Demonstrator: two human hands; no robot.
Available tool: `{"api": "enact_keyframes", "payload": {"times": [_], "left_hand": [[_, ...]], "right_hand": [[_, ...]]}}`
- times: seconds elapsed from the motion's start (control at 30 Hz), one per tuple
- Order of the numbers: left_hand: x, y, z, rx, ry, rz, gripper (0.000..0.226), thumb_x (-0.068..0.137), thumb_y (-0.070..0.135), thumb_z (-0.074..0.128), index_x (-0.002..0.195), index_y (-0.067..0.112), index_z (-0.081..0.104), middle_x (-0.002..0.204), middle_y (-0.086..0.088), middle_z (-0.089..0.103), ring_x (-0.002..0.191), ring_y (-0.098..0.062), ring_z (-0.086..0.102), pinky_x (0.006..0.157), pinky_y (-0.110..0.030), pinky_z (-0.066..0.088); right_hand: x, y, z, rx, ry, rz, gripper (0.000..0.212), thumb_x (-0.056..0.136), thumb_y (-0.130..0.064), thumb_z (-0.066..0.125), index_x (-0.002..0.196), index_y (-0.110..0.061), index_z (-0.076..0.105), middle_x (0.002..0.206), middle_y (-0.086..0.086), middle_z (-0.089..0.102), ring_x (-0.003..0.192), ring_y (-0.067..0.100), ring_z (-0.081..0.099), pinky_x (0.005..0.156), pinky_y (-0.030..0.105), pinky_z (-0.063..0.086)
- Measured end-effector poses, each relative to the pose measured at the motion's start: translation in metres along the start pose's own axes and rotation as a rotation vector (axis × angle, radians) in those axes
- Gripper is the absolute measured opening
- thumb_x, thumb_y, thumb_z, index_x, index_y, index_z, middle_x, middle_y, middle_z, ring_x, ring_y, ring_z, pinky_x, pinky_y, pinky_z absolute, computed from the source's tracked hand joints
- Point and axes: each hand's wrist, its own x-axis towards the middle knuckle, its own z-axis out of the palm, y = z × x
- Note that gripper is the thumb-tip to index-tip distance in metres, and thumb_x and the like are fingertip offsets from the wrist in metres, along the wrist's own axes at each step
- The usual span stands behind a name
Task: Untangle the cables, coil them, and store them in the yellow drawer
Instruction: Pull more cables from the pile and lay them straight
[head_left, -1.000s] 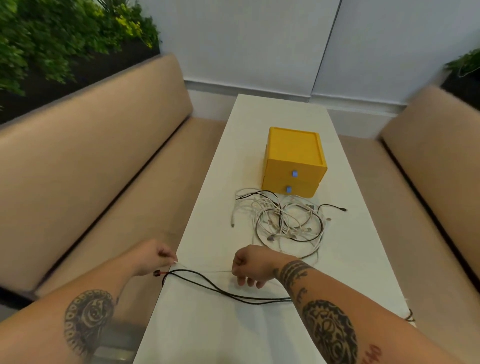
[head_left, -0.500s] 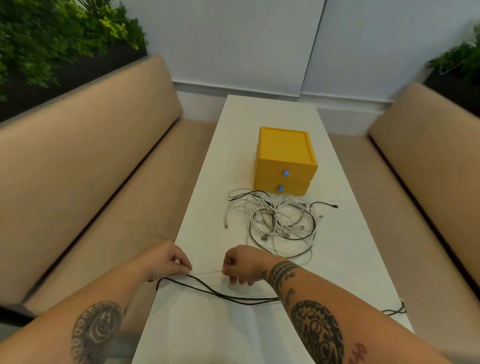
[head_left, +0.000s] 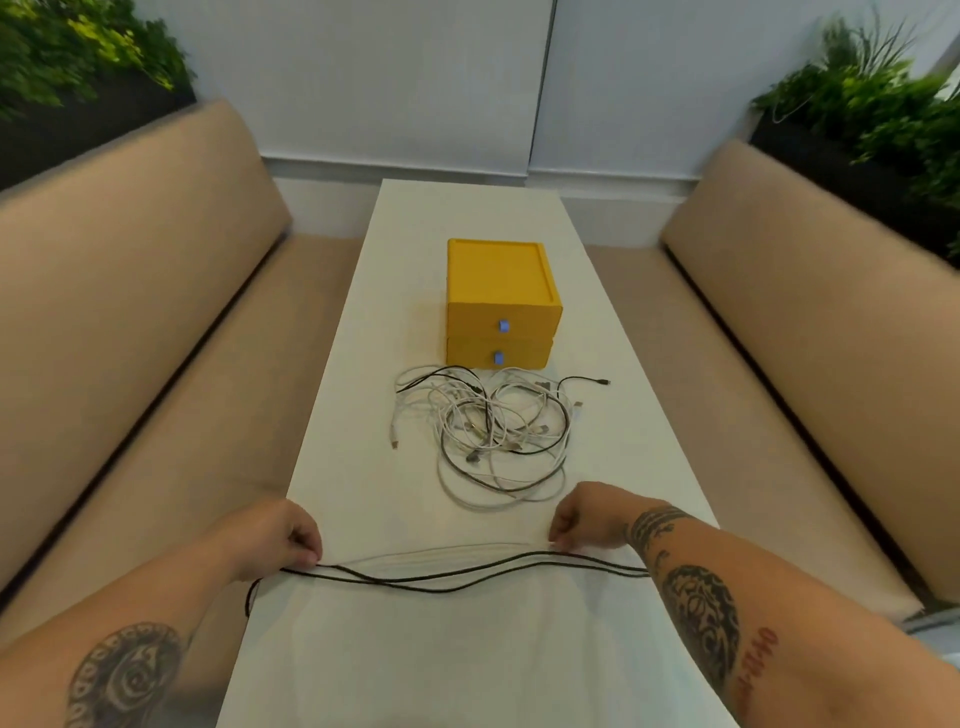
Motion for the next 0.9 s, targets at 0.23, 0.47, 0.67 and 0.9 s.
{"api": "enact_keyframes", "payload": {"times": [0.23, 0.47, 0.67, 0.9], "left_hand": [[-0.003, 0.016, -0.006, 0.016, -0.031, -0.003, 0.017, 0.077, 0.022, 0.078, 0.068, 0.034, 0.074, 0.064, 0.023, 0.069, 0.056, 0.012, 0.059, 0.051, -0.008, 0.040], [0.002, 0.016, -0.018, 0.087, -0.126, -0.017, 0.014, 0.069, 0.030, 0.082, 0.065, 0.041, 0.073, 0.071, 0.026, 0.071, 0.067, 0.011, 0.064, 0.067, -0.011, 0.050], [0.017, 0.033, -0.025, 0.047, -0.131, 0.047, 0.010, 0.068, 0.041, 0.084, 0.072, 0.041, 0.075, 0.081, 0.022, 0.074, 0.078, 0.007, 0.067, 0.074, -0.011, 0.051], [0.040, 0.083, -0.033, -0.028, -0.016, 0.136, 0.007, 0.078, 0.045, 0.076, 0.081, 0.039, 0.077, 0.085, 0.023, 0.074, 0.084, 0.006, 0.066, 0.082, -0.019, 0.054]], "right_hand": [[-0.042, 0.072, 0.014, -0.059, 0.070, 0.177, 0.019, 0.078, -0.030, 0.079, 0.073, -0.039, 0.063, 0.079, -0.020, 0.062, 0.075, -0.001, 0.056, 0.061, 0.011, 0.038], [-0.054, 0.081, 0.019, -0.053, 0.123, 0.208, 0.015, 0.077, -0.038, 0.080, 0.081, -0.033, 0.067, 0.084, -0.016, 0.063, 0.080, 0.006, 0.058, 0.061, 0.014, 0.039], [-0.050, 0.076, 0.012, 0.000, 0.203, 0.207, 0.025, 0.089, -0.053, 0.063, 0.094, -0.028, 0.063, 0.098, -0.010, 0.060, 0.092, 0.012, 0.056, 0.076, 0.025, 0.042], [-0.033, 0.064, 0.007, 0.006, 0.254, 0.197, 0.034, 0.097, -0.051, 0.052, 0.110, -0.023, 0.066, 0.101, -0.007, 0.058, 0.095, 0.015, 0.054, 0.083, 0.028, 0.042]]}}
